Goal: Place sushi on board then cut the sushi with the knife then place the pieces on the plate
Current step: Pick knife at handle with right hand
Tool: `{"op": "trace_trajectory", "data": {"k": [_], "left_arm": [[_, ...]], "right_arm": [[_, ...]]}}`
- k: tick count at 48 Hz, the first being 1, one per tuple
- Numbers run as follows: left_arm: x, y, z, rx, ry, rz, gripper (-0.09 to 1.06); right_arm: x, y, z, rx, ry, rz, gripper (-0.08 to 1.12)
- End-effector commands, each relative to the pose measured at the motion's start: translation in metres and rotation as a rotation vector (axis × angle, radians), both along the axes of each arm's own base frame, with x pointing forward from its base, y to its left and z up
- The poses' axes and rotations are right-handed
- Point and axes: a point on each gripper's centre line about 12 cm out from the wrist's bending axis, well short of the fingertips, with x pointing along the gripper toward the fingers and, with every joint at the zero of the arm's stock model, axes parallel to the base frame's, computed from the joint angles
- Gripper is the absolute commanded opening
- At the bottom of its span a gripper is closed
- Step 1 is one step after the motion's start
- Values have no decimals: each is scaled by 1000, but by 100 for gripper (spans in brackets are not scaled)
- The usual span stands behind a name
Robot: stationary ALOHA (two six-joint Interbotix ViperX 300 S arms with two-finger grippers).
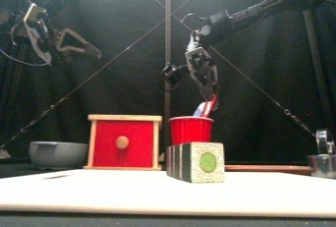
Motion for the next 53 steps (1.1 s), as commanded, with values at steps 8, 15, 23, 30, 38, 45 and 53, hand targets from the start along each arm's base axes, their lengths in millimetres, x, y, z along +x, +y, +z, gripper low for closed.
{"op": "trace_trajectory", "data": {"k": [8, 15, 23, 30, 38, 45, 53], "left_arm": [[2, 1, 5, 5, -18, 3, 0], [1, 1, 4, 2, -17, 4, 0], [1, 1, 3, 3, -12, 3, 0], [1, 1, 2, 5, -8, 3, 0], [0, 1, 2, 5, -10, 4, 0], [0, 1, 0, 3, -6, 3, 0], [-1, 1, -1, 0, -1, 3, 0]], "right_arm": [[1, 1, 27, -32, -64, -1, 85], [6, -3, 22, -29, -59, -1, 85], [11, -4, 19, -17, -62, 2, 85], [13, -4, 16, -6, -59, -1, 85], [13, -4, 13, 6, -54, 1, 85], [13, -3, 13, 8, -53, -1, 84], [12, -2, 10, 13, -42, 1, 84]]}}
